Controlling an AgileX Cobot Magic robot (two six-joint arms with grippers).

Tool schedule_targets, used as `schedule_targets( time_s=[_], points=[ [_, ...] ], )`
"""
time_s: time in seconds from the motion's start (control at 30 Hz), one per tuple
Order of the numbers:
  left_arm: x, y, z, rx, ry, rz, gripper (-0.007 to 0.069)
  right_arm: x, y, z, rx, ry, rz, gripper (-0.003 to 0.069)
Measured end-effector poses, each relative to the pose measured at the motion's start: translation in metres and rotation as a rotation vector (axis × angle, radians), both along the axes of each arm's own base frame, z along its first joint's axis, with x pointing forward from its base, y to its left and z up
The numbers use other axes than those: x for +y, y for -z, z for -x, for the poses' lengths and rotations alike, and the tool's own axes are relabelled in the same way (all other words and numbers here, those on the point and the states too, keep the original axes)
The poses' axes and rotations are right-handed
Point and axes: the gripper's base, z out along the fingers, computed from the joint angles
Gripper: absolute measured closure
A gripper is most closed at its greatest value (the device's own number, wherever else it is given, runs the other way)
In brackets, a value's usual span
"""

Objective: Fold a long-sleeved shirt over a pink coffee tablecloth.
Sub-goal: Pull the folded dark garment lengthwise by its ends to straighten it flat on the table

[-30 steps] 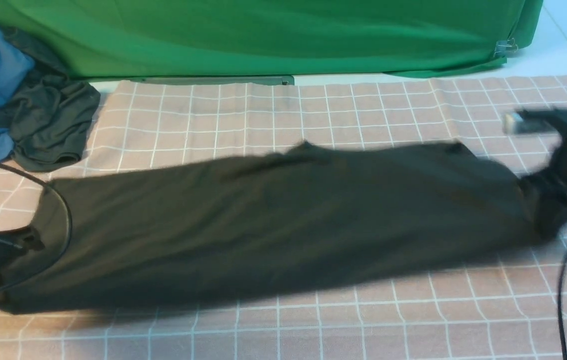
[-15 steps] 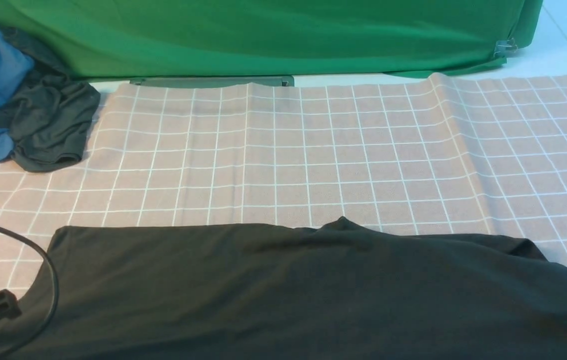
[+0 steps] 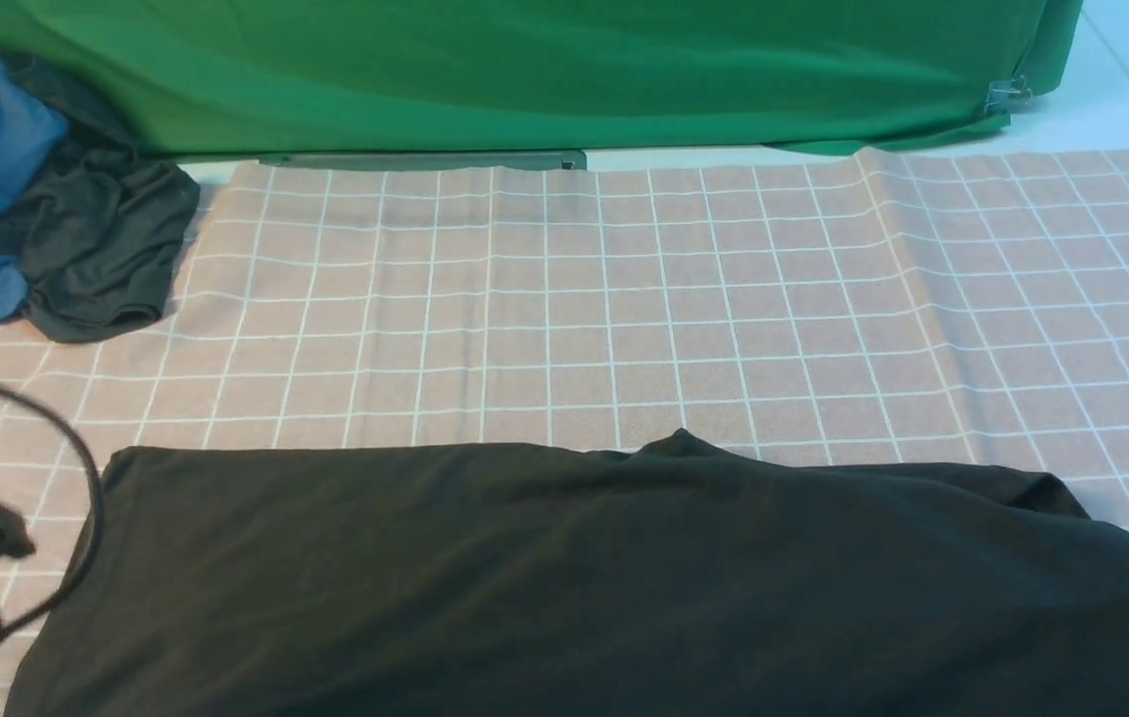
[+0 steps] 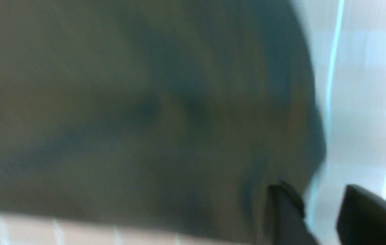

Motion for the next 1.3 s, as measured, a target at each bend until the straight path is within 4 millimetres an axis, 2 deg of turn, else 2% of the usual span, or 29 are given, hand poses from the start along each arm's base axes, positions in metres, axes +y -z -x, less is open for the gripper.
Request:
schedule_targets(
  time_s=[0.07,0.1,0.13,0.2,0.23,0.33,0.47,0.5,0.57,0.73,1.03,1.2,1.3],
  points=[
    [-0.006,-0.001,-0.002,-0.022,0.024,0.065,0.0299,0.002,-0.004,-0.01,-0.039,-0.024,-0.02,0.0539],
    [-0.017,-0.003,-0.004,-0.047,0.094,0.157,0.0383,0.006,-0.007,-0.027,-0.072,-0.054,-0.045,0.0601],
    [-0.022,-0.003,-0.006,-0.059,0.12,0.205,0.0429,0.008,-0.006,-0.037,-0.074,-0.072,-0.051,0.0616],
    [-0.028,-0.004,-0.008,-0.069,0.159,0.244,0.0515,0.011,-0.001,-0.048,-0.063,-0.093,-0.058,0.062],
    [-0.033,-0.003,-0.01,-0.067,0.187,0.272,0.0569,0.014,0.008,-0.06,-0.039,-0.11,-0.063,0.0621],
    [-0.04,0.003,-0.015,-0.028,0.217,0.287,0.061,0.019,0.03,-0.079,0.03,-0.13,-0.072,0.0621],
    [-0.049,0.021,-0.02,0.06,0.261,0.287,0.0613,0.029,0.059,-0.091,0.123,-0.185,-0.079,0.0621],
    [-0.05,0.024,-0.021,0.071,0.266,0.285,0.0613,0.031,0.062,-0.092,0.131,-0.191,-0.08,0.0621],
    [-0.056,0.044,-0.022,0.122,0.285,0.279,0.0613,0.038,0.074,-0.094,0.169,-0.231,-0.079,0.0621],
    [-0.066,0.067,-0.022,0.168,0.304,0.269,0.0613,0.046,0.089,-0.095,0.224,-0.26,-0.081,0.0621],
    [-0.072,0.07,-0.027,0.111,0.324,0.251,0.0613,0.049,0.089,-0.08,0.386,-0.303,-0.12,0.0621],
    [-0.072,0.069,-0.028,0.1,0.321,0.248,0.0613,0.049,0.085,-0.084,0.353,-0.302,-0.113,0.0621],
    [-0.071,0.07,-0.028,0.102,0.33,0.234,0.0613,0.049,0.07,-0.092,0.252,-0.298,-0.095,0.0621]
  ],
)
